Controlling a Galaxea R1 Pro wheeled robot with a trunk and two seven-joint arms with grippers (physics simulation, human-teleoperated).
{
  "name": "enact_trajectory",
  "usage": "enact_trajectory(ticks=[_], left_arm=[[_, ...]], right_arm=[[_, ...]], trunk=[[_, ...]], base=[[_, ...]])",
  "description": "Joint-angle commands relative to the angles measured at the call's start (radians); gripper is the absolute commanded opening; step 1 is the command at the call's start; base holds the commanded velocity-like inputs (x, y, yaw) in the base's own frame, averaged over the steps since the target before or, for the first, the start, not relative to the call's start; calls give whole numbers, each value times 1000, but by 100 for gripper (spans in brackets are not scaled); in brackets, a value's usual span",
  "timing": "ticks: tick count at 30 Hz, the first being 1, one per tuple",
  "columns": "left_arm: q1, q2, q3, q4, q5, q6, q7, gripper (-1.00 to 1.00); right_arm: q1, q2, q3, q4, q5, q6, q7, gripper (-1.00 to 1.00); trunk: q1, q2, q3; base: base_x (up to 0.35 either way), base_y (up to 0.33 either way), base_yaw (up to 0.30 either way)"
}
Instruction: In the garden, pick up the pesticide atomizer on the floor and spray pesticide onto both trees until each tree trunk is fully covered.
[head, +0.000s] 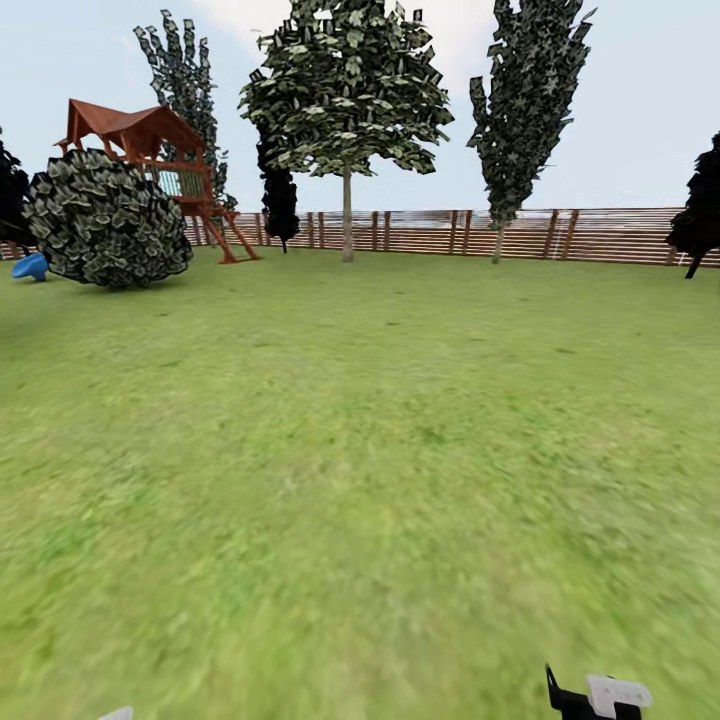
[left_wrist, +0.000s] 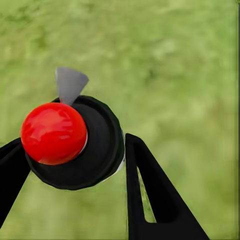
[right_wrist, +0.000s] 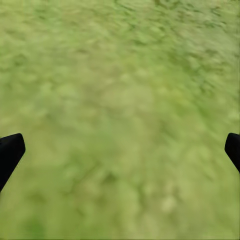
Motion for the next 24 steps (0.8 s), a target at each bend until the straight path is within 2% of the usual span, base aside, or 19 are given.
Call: enact_trajectory(ticks=[1, 16, 20, 24], left_arm=[[0, -1, -1, 0, 0, -1, -2, -100], [0, -8, -5, -5, -10, 0, 3, -100], [1, 1, 0, -1, 1, -5, 6, -100], [7, 5, 3, -1, 45, -2, 1, -100]], right_arm=[[0, 0, 0, 0, 0, 0, 0, 100], [0, 2, 0, 2, 0, 0, 0, 100], [0, 2, 1, 3, 0, 0, 0, 100], [0, 2, 1, 3, 0, 0, -1, 100]], trunk=[[0, 0, 0], [0, 0, 0], [0, 0, 0], [0, 0, 0]], base=[[345, 0, -2], [345, 0, 0], [339, 0, 0], [319, 0, 0]])
